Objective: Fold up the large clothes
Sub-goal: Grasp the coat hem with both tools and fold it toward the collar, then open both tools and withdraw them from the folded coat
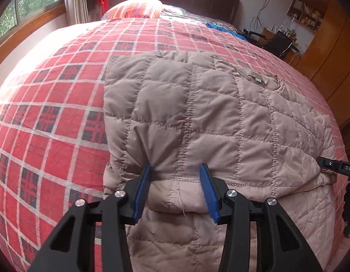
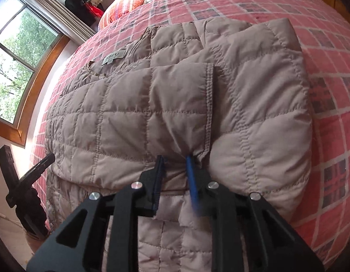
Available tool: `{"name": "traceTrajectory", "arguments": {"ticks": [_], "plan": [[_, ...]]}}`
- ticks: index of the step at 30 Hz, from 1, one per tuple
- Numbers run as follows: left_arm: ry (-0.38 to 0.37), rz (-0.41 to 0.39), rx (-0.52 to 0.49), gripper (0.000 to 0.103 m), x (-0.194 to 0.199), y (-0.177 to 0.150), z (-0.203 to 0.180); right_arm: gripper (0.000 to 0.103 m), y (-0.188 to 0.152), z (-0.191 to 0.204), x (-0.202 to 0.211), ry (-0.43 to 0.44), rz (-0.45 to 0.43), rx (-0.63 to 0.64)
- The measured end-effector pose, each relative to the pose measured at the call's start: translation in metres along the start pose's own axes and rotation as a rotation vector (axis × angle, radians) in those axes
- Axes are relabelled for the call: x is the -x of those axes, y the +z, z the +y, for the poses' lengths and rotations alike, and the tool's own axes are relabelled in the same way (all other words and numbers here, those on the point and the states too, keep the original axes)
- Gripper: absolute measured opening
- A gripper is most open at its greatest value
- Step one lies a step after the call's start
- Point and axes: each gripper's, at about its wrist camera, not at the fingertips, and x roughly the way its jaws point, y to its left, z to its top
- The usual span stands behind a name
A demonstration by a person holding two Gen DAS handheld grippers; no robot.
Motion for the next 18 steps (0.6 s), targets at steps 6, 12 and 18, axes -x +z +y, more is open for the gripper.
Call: {"name": "traceTrajectory", "arguments": {"ticks": [6, 12, 18], "plan": [[0.01, 0.004, 0.002, 0.045, 0.001, 0.002, -0.002, 0.017, -0.001, -0.008, 0.003, 0.023, -0.012, -0.012], [0.041, -0.037, 0.0, 0.059, 0.052, -0.015, 0.004, 0.056, -0.031, 0.015, 0.059, 0.042, -0.088, 0.104], [0.073, -0.077, -0.059, 0.085, 0.118, -0.083, 0.035, 0.068, -0.11, 0.01, 0.116, 0.029, -0.113, 0.233]]}}
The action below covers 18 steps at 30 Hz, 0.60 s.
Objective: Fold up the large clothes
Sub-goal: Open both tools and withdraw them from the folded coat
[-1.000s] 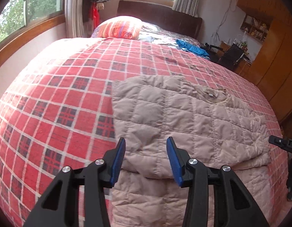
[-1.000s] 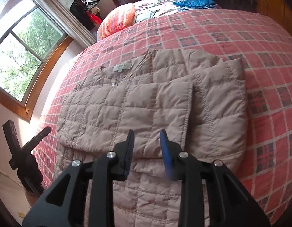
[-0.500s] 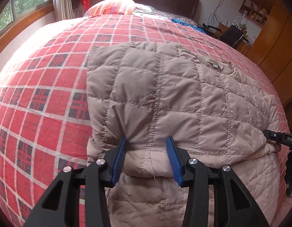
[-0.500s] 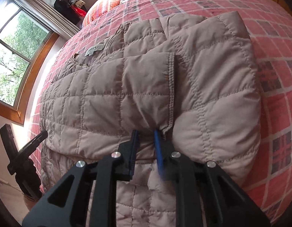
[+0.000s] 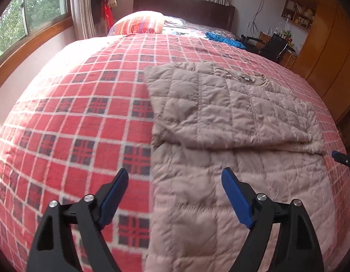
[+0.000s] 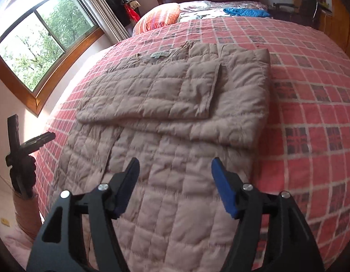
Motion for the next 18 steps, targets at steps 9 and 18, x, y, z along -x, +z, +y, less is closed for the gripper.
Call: {"name": "traceTrajectory", "arguments": {"ticks": [9, 18], "plan": [[0.04, 0.121, 0.041, 0.091, 0.041, -0.113, 0.044, 0.08, -0.132, -0.02, 0.052, -0.066, 0.048, -0.066], [-0.056, 0.17, 0.043, 0.091, 0.035, -0.162, 0.025, 0.081, -0.195, -0.028, 0.056, -0.02, 0.08, -0.13]]}}
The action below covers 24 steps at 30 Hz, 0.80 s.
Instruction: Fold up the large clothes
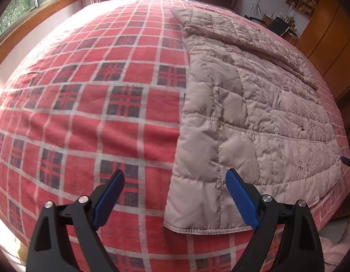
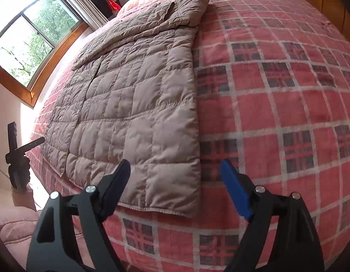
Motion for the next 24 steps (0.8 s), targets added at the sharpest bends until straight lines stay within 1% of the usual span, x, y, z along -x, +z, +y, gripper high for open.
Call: {"name": "traceTrajectory", "arguments": {"ticks": [3, 5, 6, 7, 9, 11, 12, 13, 14, 15, 16, 17, 19, 21, 24], "plan": [[-0.018, 0.021, 0.005, 0.091, -0.01, -0.004, -0.003, 0.081, -0.005, -0.002, -0.009, 0.009, 0.02, -0.013], [-0.008, 0.011, 0.0, 0.091, -0.011, -0.006, -0.005, 0.08, -0.006, -0.003, -0.014, 0.013, 0.028, -0.019], [-0.015, 0.007, -0.007, 0.09, -0.01, -0.007, -0.007, 0.078, -0.007, -0.002, -0.015, 0.009, 0.024, -0.015], [-0.02, 0.004, -0.007, 0.088, -0.01, -0.008, -0.009, 0.075, -0.007, -0.001, -0.014, 0.006, 0.018, -0.01], [-0.023, -0.001, -0.009, 0.082, -0.009, -0.011, -0.011, 0.06, -0.007, 0.002, -0.015, 0.034, 0.026, -0.009], [-0.02, -0.009, -0.01, 0.078, -0.008, -0.013, -0.013, 0.053, -0.007, 0.005, -0.018, 0.051, 0.042, -0.005], [-0.024, -0.012, -0.008, 0.073, -0.008, -0.013, -0.014, 0.05, -0.008, 0.007, -0.019, 0.037, 0.046, 0.004], [-0.03, -0.015, -0.007, 0.064, -0.007, -0.014, -0.015, 0.047, -0.008, 0.009, -0.02, 0.028, 0.045, 0.012], [-0.034, -0.017, -0.006, 0.058, -0.006, -0.015, -0.016, 0.037, -0.009, 0.009, -0.02, 0.032, 0.045, 0.014], [-0.037, -0.017, -0.006, 0.049, -0.005, -0.015, -0.017, 0.026, -0.009, 0.009, -0.02, 0.055, 0.046, 0.006], [-0.038, -0.017, -0.006, 0.042, -0.004, -0.016, -0.019, 0.022, -0.009, 0.008, -0.02, 0.083, 0.044, -0.004], [-0.035, -0.019, -0.006, 0.039, -0.003, -0.017, -0.02, 0.018, -0.009, 0.008, -0.019, 0.092, 0.039, -0.003], [-0.042, -0.021, -0.007, 0.025, 0.0, -0.017, -0.022, 0.014, -0.009, 0.01, -0.017, 0.097, 0.026, -0.001], [-0.056, -0.03, -0.005, 0.017, 0.005, -0.018, -0.024, 0.012, -0.009, 0.012, -0.014, 0.105, 0.009, -0.006], [-0.051, -0.052, -0.016, 0.014, 0.013, -0.017, -0.03, 0.011, -0.009, 0.013, -0.006, 0.117, -0.019, -0.005]]}}
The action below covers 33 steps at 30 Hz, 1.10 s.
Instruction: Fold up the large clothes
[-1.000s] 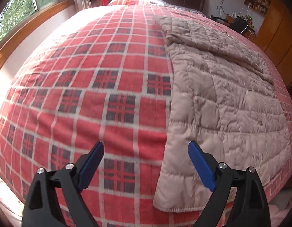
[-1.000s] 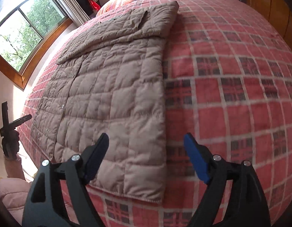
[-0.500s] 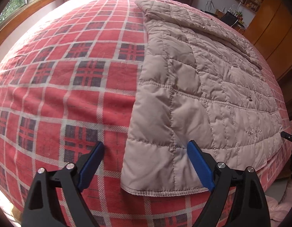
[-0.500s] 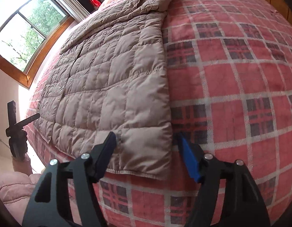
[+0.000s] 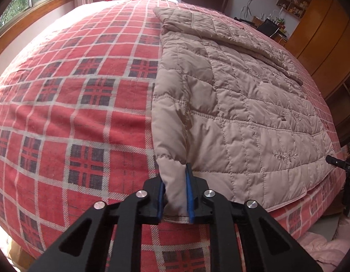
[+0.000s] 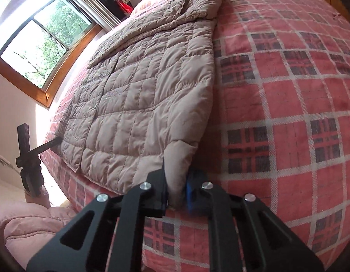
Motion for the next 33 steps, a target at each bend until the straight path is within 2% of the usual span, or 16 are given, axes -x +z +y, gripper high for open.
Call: {"name": "traceTrajectory", "arguments": {"ticks": [7, 14, 17, 23, 33], "plan": [[-0.057, -0.075, -0.012, 0.013, 0.03, 0.012, -0.007, 0.011, 0.011, 0.013, 0.026, 0.033, -0.082, 0.029], [-0.116, -0.203, -0.062, 0.013, 0.071, 0.048, -0.022, 0.01, 0.05, 0.043, 0.063, 0.041, -0.2, 0.121], [-0.141, -0.259, -0.06, 0.013, 0.084, 0.073, -0.025, 0.01, 0.073, 0.051, 0.075, 0.037, -0.238, 0.146], [-0.181, -0.336, -0.019, 0.013, 0.094, 0.134, -0.022, 0.01, 0.137, 0.048, 0.085, 0.038, -0.276, 0.117], [-0.154, -0.365, 0.095, 0.013, 0.053, 0.25, -0.007, 0.01, 0.251, 0.022, 0.071, 0.026, -0.26, 0.013]]}}
